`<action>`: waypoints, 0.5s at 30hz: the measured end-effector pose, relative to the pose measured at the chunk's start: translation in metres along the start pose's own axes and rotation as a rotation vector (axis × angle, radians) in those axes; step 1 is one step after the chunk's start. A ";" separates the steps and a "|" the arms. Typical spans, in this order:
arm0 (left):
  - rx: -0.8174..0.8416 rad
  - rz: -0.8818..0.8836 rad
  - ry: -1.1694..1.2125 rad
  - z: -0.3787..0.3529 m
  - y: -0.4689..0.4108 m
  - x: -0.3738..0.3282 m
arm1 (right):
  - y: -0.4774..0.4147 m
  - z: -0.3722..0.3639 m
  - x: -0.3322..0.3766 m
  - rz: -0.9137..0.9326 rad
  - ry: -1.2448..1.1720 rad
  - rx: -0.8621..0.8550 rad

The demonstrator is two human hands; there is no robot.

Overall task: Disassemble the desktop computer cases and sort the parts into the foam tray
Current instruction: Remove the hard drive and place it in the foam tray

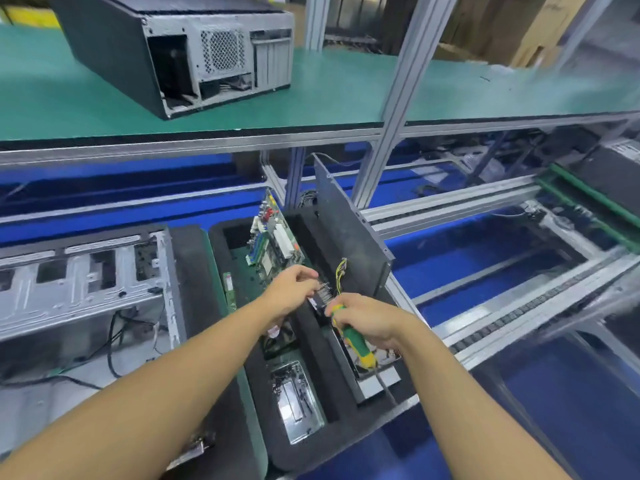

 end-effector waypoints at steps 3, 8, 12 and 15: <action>0.036 -0.006 -0.040 0.032 0.026 -0.019 | -0.014 -0.022 0.044 0.202 0.025 -0.003; -0.006 0.049 -0.004 0.098 0.070 -0.019 | -0.026 -0.057 0.103 0.463 0.138 -0.050; 0.041 0.001 -0.202 0.124 0.107 -0.003 | -0.021 -0.081 0.134 0.656 0.105 -0.154; 0.023 -0.123 -0.470 0.128 0.124 0.004 | -0.012 -0.097 0.145 0.753 0.076 -0.180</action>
Point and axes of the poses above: each hand's wrist, its own y-axis away from the middle knuckle, its own z-axis out of the back of the hand, x = y × z, the point moved 7 cm from there along -y, towards the middle knuckle, and after that the axes turned 3 degrees about y, right-handed, at the moved point
